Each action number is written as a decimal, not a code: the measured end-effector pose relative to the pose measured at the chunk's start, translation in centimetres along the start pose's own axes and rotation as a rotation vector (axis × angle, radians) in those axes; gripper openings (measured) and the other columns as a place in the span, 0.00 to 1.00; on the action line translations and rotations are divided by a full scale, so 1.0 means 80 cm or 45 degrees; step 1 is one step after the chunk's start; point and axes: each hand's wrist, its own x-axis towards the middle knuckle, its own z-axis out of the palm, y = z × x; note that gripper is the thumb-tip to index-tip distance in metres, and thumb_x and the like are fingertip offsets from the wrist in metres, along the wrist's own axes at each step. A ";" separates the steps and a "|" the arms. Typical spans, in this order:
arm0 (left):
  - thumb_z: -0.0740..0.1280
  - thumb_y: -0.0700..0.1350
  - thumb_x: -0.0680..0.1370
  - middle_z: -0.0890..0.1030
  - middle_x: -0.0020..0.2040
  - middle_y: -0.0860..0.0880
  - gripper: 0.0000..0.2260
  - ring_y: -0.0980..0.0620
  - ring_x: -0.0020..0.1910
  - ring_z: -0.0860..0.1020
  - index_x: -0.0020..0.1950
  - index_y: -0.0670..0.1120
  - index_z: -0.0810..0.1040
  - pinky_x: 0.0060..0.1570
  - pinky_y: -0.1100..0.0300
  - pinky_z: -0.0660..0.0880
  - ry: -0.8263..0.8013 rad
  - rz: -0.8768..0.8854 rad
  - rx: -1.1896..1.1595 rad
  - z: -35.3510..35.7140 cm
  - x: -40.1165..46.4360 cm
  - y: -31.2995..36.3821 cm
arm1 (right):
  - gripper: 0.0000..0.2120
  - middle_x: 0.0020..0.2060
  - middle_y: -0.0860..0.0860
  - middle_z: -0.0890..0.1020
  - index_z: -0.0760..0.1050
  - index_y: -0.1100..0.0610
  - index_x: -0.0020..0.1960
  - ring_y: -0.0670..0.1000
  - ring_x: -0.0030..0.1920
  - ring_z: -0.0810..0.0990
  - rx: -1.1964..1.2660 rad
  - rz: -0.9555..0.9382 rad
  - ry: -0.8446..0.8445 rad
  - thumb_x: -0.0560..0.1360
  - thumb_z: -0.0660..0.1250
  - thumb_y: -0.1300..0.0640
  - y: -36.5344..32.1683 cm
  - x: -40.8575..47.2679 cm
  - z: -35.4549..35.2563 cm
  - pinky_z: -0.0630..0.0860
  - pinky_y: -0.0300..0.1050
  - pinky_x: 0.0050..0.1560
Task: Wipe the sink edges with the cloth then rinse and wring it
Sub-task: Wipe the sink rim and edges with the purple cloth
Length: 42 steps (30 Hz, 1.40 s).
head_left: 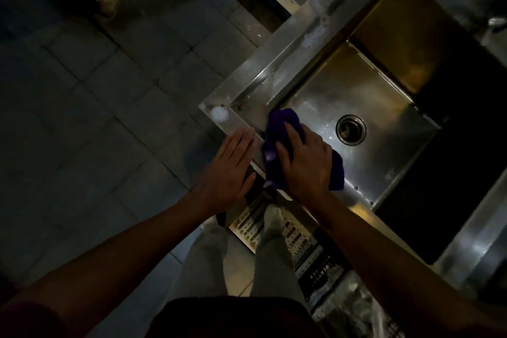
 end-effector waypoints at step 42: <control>0.59 0.46 0.80 0.50 0.81 0.37 0.32 0.39 0.81 0.46 0.79 0.35 0.51 0.79 0.45 0.51 0.052 -0.168 -0.131 -0.005 -0.023 0.028 | 0.22 0.73 0.55 0.67 0.70 0.46 0.69 0.62 0.75 0.64 -0.008 -0.641 -0.006 0.75 0.65 0.49 0.166 -0.183 -0.024 0.64 0.70 0.69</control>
